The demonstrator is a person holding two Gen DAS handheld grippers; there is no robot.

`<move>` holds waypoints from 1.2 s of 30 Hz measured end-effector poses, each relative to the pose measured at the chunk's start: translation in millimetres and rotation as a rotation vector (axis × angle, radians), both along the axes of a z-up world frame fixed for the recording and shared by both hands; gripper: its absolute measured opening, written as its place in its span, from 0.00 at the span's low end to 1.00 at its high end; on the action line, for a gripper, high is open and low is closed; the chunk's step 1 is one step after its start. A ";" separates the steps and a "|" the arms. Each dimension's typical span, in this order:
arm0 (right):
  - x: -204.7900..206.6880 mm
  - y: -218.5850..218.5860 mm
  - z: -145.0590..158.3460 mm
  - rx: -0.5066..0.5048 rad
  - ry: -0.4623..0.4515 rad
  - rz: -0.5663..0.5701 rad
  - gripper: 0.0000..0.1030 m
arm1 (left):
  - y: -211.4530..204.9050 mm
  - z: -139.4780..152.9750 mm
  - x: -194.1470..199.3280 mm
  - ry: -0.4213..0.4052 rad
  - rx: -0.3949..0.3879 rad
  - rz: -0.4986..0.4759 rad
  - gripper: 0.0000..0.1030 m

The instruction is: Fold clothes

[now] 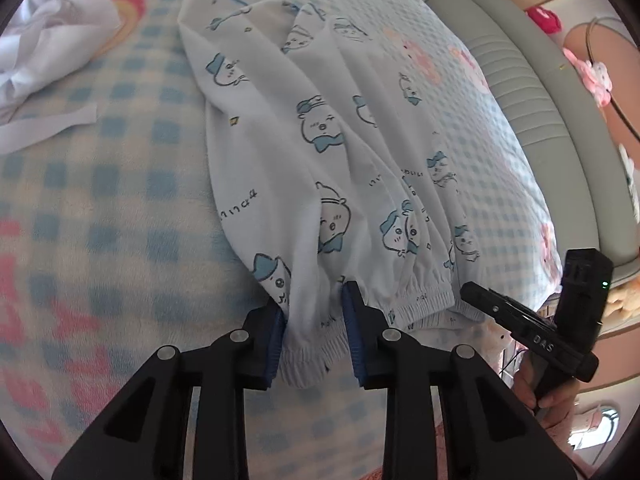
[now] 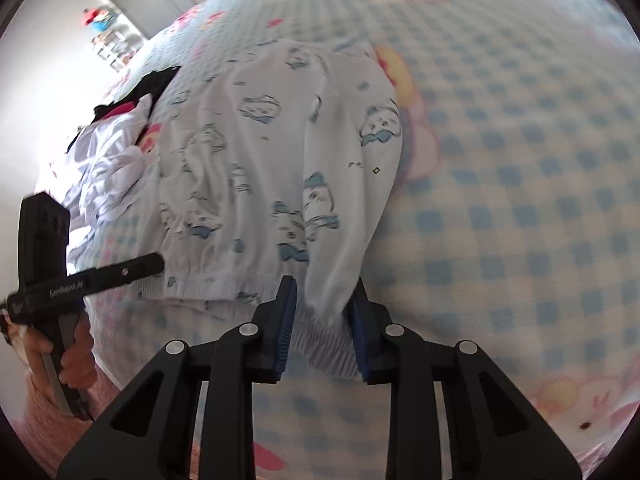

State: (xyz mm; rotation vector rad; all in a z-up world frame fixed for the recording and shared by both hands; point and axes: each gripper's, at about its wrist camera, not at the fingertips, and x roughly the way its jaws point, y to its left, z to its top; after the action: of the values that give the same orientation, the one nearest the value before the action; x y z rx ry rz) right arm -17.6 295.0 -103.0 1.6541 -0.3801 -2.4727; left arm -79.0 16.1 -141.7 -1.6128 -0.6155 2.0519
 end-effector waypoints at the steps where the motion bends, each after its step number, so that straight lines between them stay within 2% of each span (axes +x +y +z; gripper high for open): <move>1: -0.2 -3.1 -2.4 0.024 -0.002 0.007 0.26 | 0.2 0.1 -0.5 0.004 0.001 0.001 0.29; 3: -6.7 -4.5 -16.6 0.014 -0.042 -0.020 0.28 | 0.7 0.2 -1.6 0.012 0.002 0.004 0.38; 4: -8.4 -0.7 -24.6 -0.020 -0.059 -0.049 0.31 | 1.0 0.3 -2.1 0.015 0.002 0.005 0.38; 6: -11.7 6.8 -40.5 -0.087 -0.091 -0.107 0.30 | 1.5 0.5 -3.1 0.023 0.004 0.008 0.32; 7: -11.1 8.9 -42.2 -0.106 -0.090 -0.125 0.26 | 1.7 0.6 -3.7 0.027 0.004 0.009 0.28; 8: -7.5 8.7 -35.9 -0.106 -0.066 -0.129 0.21 | 2.0 0.6 -4.2 0.031 0.005 0.010 0.18; 9: -3.9 8.4 -29.5 -0.106 -0.041 -0.132 0.15 | 2.2 0.7 -4.7 0.035 0.005 0.012 0.15; 12: 8.9 10.1 -11.2 -0.101 0.011 -0.133 0.11 | 2.4 16.9 -0.3 0.083 -0.048 -0.002 0.12; 17: 28.1 15.1 14.7 -0.148 0.066 -0.138 0.10 | -6.4 36.0 7.4 0.128 -0.076 -0.011 0.11; 29: 64.6 -3.9 26.9 -0.068 0.069 -0.083 0.10 | -17.4 51.3 38.6 0.160 -0.087 -0.024 0.10; 32: 74.1 -6.4 28.2 -0.050 0.065 -0.070 0.10 | -17.3 43.4 45.8 0.141 -0.099 -0.035 0.10; 36: 76.5 -4.5 15.6 -0.043 0.025 -0.078 0.10 | -16.0 34.5 54.9 0.117 -0.137 -0.051 0.10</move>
State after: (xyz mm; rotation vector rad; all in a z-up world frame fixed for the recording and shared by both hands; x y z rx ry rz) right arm 58.9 290.5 -87.4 1.6198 -0.5013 -2.5192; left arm -24.0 0.1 -107.2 -1.5514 -0.3965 2.1735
